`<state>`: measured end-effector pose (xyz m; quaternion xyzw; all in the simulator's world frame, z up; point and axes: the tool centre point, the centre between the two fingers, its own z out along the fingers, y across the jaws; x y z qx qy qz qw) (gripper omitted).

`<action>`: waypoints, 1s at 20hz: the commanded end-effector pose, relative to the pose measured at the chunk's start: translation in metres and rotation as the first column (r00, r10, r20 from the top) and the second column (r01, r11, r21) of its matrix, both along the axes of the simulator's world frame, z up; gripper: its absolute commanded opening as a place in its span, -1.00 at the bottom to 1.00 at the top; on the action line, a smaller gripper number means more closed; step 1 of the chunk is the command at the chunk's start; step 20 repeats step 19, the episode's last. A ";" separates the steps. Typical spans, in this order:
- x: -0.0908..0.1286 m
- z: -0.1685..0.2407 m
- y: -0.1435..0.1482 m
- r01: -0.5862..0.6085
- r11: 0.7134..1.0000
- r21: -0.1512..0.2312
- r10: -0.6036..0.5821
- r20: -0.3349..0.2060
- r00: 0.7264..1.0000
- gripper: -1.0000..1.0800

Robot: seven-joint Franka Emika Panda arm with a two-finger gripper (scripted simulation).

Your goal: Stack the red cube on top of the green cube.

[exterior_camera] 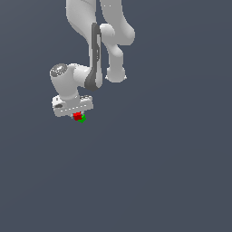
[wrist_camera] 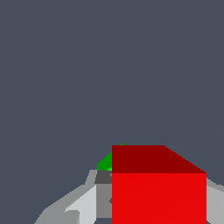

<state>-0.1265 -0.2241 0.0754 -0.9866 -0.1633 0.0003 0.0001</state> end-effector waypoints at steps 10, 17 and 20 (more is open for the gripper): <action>-0.023 -0.013 0.002 0.000 1.000 0.000 0.000 0.000 1.000 0.92; -0.023 -0.013 0.002 0.000 1.000 0.000 0.000 0.000 1.000 0.92; -0.023 -0.013 0.002 0.000 1.000 0.000 0.000 0.000 1.000 0.92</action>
